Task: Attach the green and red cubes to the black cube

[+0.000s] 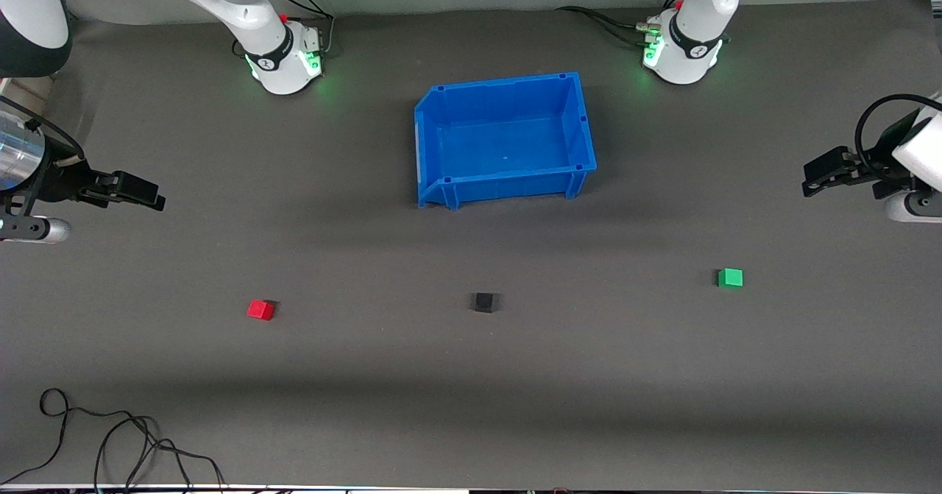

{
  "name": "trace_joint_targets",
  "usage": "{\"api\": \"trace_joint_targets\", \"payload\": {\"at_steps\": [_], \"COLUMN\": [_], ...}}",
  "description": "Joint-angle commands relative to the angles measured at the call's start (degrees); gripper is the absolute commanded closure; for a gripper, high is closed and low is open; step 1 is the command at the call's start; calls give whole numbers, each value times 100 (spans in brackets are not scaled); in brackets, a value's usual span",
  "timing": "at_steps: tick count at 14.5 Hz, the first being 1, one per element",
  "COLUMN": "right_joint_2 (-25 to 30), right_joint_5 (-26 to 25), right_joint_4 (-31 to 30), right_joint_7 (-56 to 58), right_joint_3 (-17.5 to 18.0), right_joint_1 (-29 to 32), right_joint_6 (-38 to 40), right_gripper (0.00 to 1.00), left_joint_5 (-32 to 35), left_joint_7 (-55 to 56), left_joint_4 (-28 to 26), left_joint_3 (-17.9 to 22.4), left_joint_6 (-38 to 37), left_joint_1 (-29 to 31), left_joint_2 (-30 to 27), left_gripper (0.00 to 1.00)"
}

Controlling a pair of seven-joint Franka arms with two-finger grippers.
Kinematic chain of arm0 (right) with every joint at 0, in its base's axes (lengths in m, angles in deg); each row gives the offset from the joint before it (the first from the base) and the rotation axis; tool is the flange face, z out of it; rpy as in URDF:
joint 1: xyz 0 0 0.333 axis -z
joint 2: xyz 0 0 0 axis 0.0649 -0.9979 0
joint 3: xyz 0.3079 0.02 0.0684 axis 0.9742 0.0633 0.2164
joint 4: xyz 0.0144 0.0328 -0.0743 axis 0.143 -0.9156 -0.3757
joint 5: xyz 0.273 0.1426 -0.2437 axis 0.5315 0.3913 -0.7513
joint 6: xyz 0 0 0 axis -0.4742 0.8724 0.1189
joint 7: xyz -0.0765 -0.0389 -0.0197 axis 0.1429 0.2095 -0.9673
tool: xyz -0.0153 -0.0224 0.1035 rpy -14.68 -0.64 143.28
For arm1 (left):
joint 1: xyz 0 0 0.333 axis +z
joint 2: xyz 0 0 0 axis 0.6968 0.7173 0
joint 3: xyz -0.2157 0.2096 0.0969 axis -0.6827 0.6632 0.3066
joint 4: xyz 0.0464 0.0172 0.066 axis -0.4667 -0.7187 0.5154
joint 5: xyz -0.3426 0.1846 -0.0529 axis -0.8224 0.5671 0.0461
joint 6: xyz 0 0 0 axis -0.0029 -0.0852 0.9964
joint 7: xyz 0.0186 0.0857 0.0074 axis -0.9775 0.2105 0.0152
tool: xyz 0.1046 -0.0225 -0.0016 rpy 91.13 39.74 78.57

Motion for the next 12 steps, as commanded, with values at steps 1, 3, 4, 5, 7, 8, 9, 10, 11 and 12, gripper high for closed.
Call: {"api": "trace_joint_targets", "payload": {"at_steps": [1,3,4,5,7,8,9,10,11,12], "right_joint_2": [-128,-234,-252,-295,-488,-663,-822,-919,-1033,-1199], "right_joint_5": [61,70,70,79,140,140,131,140,131,131], "right_joint_4": [222,362,406,433,573,730,819,829,794,785], "right_joint_7": [-83,-83,-83,-74,-30,-30,-30,-47,-82,-91], "right_joint_3": [22,22,13,13,4,4,4,-4,-4,-4], "right_joint_1": [7,15,24,33,59,59,59,59,33,7], "right_joint_6": [1,-8,-8,-8,-35,-52,-87,-209,-341,-421], "right_gripper": [0,0,0,0,0,0,0,1,0,0], "left_joint_5": [101,92,57,22,-153,-372,-478,-505,-558,-776], "left_joint_7": [-33,-7,89,186,990,1587,2254,2931,3564,4380], "left_joint_4": [-10,-10,-10,-44,-45,-45,-53,-45,-53,-62], "left_joint_3": [32,41,41,41,32,41,41,41,32,41], "left_joint_6": [5,6,-3,-38,-47,-56,-30,-21,-21,-21], "left_joint_1": [-27,103,218,288,700,798,929,1000,1010,1018], "left_joint_2": [-92,-83,-83,-92,-66,-31,-13,39,66,127], "left_gripper": [0,0,0,0,0,0,0,0,0,0]}}
